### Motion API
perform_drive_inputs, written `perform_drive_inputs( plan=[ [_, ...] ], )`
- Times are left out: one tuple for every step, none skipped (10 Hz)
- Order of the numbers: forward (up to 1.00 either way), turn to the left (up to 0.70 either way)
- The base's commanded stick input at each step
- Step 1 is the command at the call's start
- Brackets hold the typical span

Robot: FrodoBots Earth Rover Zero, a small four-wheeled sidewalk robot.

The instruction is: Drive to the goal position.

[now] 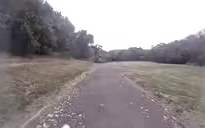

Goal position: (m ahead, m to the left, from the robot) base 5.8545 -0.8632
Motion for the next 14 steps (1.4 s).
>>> perform_drive_inputs(
  plan=[
    [0.45,0.00],
    [0.45,0.00],
    [0.45,0.00],
    [0.45,0.00],
    [0.45,0.00],
    [0.45,0.00],
    [0.45,0.00],
    [0.45,0.00],
    [0.45,0.00],
    [0.45,0.00],
    [0.45,0.00],
    [0.45,0.00],
    [0.45,0.00],
    [0.45,0.00]
  ],
)
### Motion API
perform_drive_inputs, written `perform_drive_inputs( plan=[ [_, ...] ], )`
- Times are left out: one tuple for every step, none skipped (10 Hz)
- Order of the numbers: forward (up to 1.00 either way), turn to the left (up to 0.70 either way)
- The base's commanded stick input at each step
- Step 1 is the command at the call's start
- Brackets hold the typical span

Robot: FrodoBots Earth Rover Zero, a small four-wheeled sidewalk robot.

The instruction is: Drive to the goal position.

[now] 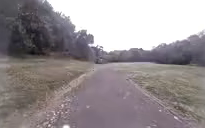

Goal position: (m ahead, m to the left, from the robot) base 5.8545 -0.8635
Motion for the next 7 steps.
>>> perform_drive_inputs(
  plan=[
    [0.45,0.00],
    [0.45,0.00],
    [0.45,0.00],
    [0.45,0.00],
    [0.45,0.00],
    [0.45,0.00],
    [0.45,0.00]
  ],
)
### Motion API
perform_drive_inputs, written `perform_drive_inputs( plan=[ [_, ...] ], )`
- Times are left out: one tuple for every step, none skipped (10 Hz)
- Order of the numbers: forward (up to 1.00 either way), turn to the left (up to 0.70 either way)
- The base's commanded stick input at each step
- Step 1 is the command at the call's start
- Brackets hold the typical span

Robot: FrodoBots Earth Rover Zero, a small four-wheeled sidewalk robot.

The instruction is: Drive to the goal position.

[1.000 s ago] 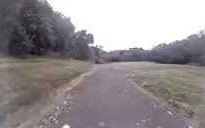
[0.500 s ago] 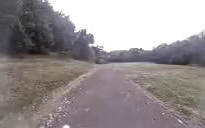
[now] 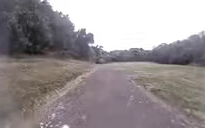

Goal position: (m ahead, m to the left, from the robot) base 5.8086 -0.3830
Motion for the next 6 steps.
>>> perform_drive_inputs(
  plan=[
    [0.45,0.00],
    [0.45,0.00],
    [0.45,0.00],
    [0.45,0.00],
    [0.45,0.00],
    [0.45,0.00]
  ],
)
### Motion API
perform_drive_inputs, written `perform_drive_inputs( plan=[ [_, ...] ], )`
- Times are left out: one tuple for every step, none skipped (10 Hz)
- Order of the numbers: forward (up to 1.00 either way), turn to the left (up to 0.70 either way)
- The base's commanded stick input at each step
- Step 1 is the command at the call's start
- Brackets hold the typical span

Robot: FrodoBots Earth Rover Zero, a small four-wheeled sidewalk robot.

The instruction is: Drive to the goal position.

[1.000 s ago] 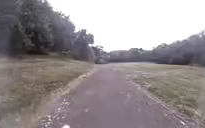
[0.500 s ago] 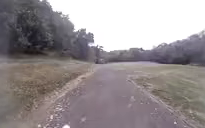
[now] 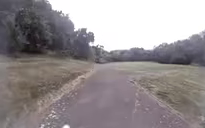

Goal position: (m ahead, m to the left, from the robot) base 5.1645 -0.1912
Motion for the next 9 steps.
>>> perform_drive_inputs(
  plan=[
    [0.45,0.00],
    [0.45,0.00],
    [0.45,0.00],
    [0.45,0.00],
    [0.45,0.00],
    [0.45,0.00],
    [0.45,0.00],
    [0.45,0.00],
    [0.45,0.00]
  ],
)
